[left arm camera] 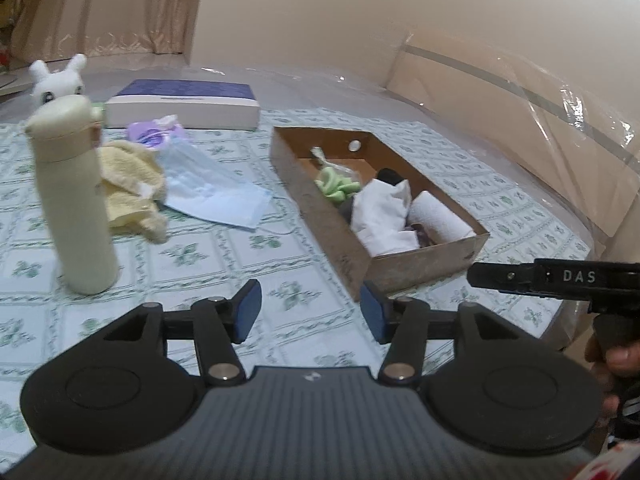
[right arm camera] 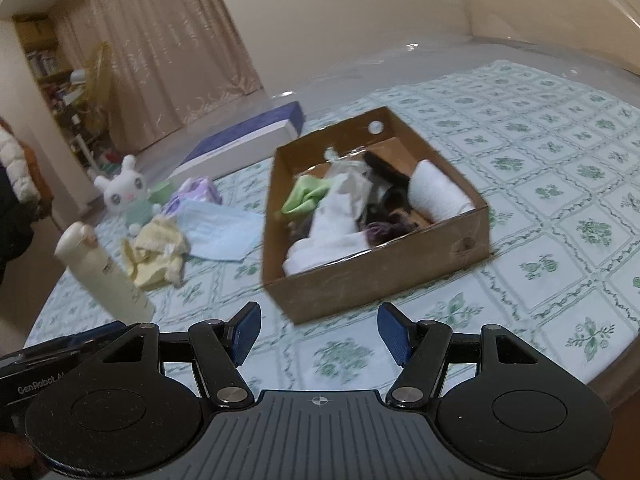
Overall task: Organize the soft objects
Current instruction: 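Withdraw both tools and reach toward the yellow towel and blue mask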
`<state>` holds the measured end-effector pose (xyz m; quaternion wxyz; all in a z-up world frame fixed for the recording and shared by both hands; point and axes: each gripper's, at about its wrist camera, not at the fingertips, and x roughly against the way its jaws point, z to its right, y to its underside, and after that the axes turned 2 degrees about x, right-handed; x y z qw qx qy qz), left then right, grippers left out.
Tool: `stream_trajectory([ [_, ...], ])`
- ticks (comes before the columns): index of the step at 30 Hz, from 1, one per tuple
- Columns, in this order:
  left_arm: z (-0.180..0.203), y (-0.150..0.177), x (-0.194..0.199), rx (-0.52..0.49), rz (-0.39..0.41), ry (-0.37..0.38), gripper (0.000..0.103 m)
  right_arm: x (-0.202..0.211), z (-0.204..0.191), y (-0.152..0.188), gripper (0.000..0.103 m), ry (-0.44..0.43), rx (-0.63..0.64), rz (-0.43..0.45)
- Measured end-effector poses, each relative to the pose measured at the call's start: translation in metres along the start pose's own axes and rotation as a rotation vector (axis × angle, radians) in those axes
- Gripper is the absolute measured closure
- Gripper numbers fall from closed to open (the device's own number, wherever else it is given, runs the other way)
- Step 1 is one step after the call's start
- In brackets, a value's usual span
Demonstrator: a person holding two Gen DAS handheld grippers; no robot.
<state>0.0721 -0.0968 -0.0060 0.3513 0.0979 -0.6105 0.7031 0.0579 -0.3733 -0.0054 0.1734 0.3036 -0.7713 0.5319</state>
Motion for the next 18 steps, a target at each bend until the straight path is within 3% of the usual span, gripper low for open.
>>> stream_trajectory([
  [7,-0.027,0.008,0.022,0.023,0.013,-0.061,0.039,-0.002,-0.027,0.010,0.038,-0.029,0.043,-0.023],
  [18,-0.067,0.018,0.046,0.066,0.017,-0.136,0.037,-0.011,-0.054,0.016,0.038,-0.049,0.098,-0.049],
])
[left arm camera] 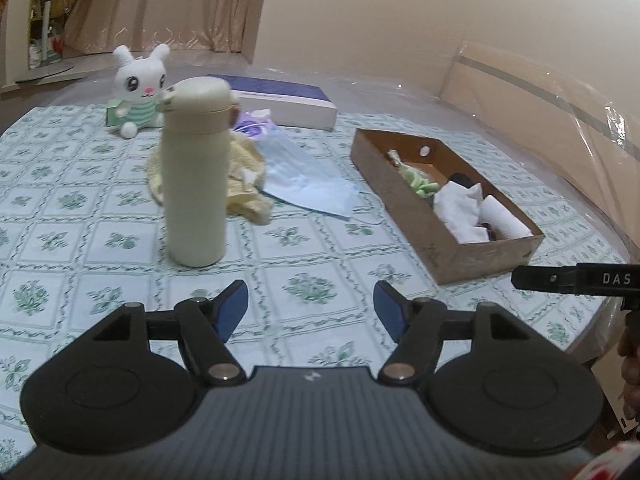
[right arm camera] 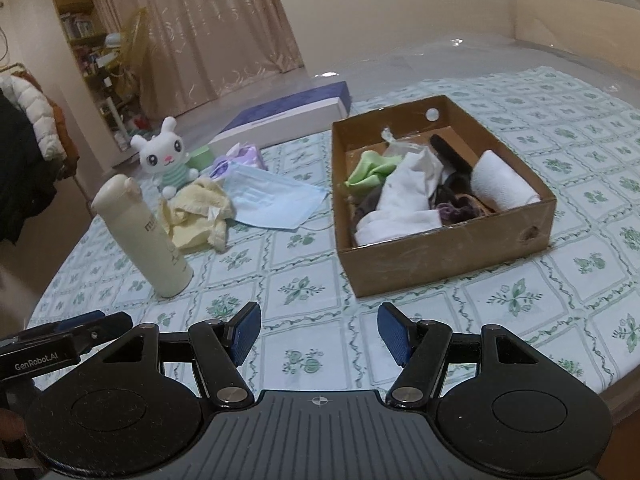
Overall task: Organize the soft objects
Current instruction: 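Withdraw both tools and reach toward the yellow towel and blue mask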
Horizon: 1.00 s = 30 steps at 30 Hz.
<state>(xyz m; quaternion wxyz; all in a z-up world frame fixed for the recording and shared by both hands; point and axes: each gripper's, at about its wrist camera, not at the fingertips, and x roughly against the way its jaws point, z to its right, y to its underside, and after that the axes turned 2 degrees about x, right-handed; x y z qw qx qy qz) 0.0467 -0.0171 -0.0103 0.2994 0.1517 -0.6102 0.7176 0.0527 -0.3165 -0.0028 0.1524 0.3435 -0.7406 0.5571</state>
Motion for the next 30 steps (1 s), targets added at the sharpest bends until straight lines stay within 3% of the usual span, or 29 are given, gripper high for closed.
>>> stream_trajectory([
  [12,-0.032,0.002,0.003,0.007,-0.006,-0.034,0.036,-0.021,-0.020,-0.005,0.038,-0.009,0.068,-0.032],
  [20,-0.072,-0.011,0.001,-0.146,-0.041,-0.066,0.036,-0.046,-0.029,-0.030,0.038,-0.021,0.226,-0.016],
  [30,-0.141,-0.054,-0.010,-0.333,-0.052,-0.140,0.036,-0.088,-0.034,-0.064,0.038,-0.093,0.522,-0.021],
])
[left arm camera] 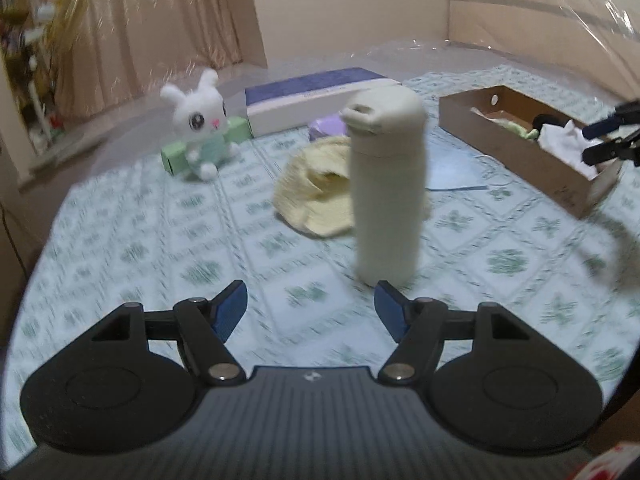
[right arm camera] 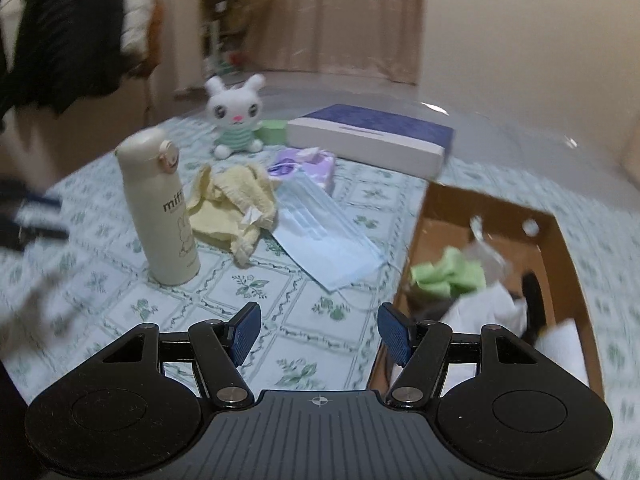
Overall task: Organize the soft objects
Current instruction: 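Withdraw both tools and reach toward the yellow towel and blue mask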
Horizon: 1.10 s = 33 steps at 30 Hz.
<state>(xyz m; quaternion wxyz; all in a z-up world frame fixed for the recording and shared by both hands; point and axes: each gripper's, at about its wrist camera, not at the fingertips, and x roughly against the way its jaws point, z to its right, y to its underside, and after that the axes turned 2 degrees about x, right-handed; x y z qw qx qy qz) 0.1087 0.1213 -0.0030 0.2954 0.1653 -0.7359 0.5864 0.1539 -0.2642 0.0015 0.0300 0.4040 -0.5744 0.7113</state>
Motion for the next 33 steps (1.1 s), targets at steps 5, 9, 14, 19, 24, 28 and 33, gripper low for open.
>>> stream_trajectory([
  [5,-0.023,-0.017,-0.023,-0.142,0.042,0.005,0.036,-0.025,0.003,-0.011,0.038,-0.017,0.158,-0.025],
  [9,-0.034,-0.028,-0.047,-0.276,0.073,0.082,0.036,-0.045,0.005,-0.018,0.038,-0.043,0.274,-0.042],
  [14,-0.044,-0.038,-0.074,-0.405,0.112,0.158,0.036,-0.068,0.001,-0.020,0.038,-0.108,0.472,-0.046],
  [19,-0.050,-0.041,-0.099,-0.548,0.129,0.232,0.036,-0.096,-0.002,-0.020,0.022,-0.143,0.612,-0.064],
  [24,-0.056,-0.046,-0.126,-0.630,0.129,0.318,0.030,-0.119,-0.003,-0.026,0.019,-0.148,0.693,-0.069],
  [28,-0.059,-0.050,-0.148,-0.675,0.132,0.359,0.024,-0.134,-0.001,-0.031,0.017,-0.148,0.729,-0.070],
  [33,-0.061,-0.055,-0.176,-0.727,0.122,0.412,0.024,-0.154,-0.001,-0.038,0.016,-0.148,0.776,-0.085],
])
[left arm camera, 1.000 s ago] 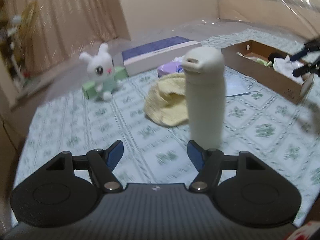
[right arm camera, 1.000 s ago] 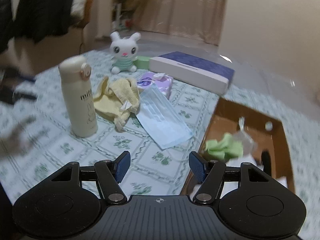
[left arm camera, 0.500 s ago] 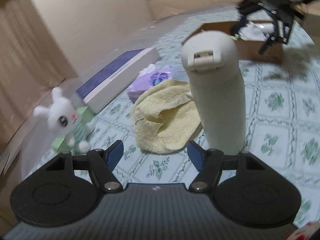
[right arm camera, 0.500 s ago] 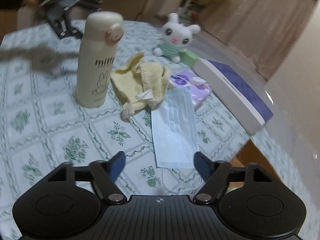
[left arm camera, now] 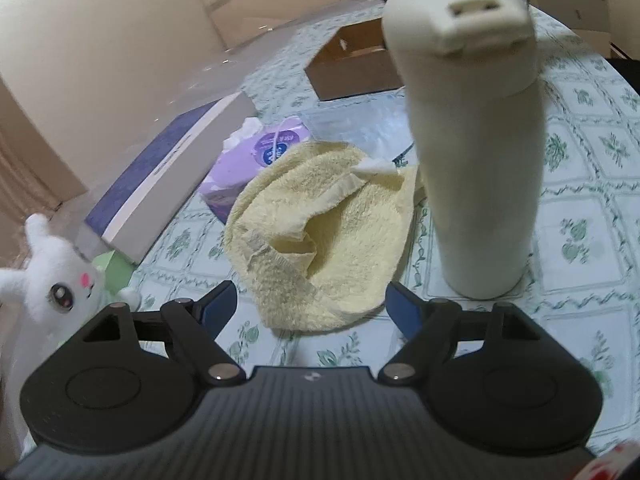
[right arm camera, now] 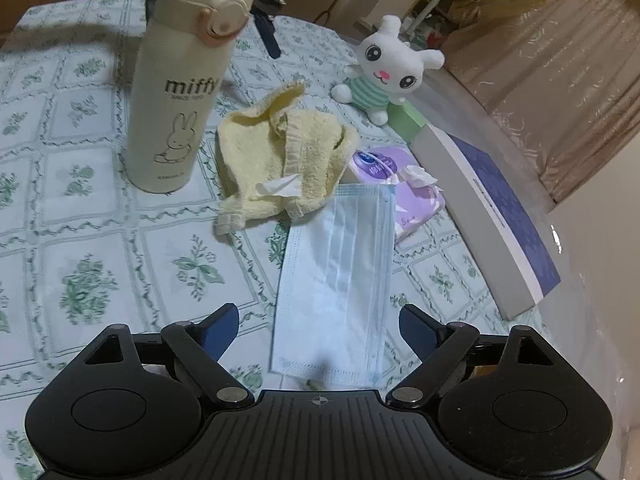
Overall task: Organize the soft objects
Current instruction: 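Withdraw both tools and reach toward the yellow towel and blue mask, then grasp the yellow towel edge with the left tool while the right tool grasps the blue mask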
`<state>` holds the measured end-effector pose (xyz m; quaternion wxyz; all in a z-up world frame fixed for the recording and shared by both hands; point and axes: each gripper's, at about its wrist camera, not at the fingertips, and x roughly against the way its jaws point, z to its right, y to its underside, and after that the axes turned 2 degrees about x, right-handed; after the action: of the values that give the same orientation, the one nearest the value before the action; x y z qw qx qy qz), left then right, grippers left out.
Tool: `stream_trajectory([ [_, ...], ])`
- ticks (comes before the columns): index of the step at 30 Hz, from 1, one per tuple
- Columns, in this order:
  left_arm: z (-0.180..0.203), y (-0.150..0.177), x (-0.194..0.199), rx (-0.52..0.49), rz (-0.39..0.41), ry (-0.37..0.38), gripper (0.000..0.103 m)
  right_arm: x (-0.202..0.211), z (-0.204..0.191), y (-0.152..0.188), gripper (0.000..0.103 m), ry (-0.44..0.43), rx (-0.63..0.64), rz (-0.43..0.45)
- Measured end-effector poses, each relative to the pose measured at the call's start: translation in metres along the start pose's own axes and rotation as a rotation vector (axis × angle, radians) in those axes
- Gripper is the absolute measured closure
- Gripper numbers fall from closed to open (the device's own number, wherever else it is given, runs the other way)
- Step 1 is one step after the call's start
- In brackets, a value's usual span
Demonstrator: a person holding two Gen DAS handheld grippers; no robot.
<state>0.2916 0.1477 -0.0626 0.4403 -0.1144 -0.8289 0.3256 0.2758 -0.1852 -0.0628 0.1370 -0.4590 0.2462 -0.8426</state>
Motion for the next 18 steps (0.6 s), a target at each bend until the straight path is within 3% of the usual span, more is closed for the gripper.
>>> stream_trajectory([
  [6,-0.011,0.000,-0.022,-0.072,0.053,0.064,0.024,-0.023,0.010,-0.008,0.013,-0.007,0.023,-0.018],
  [18,-0.024,-0.002,-0.063,-0.159,0.045,0.121,0.024,-0.054,0.011,-0.018,0.011,-0.056,0.091,-0.051],
])
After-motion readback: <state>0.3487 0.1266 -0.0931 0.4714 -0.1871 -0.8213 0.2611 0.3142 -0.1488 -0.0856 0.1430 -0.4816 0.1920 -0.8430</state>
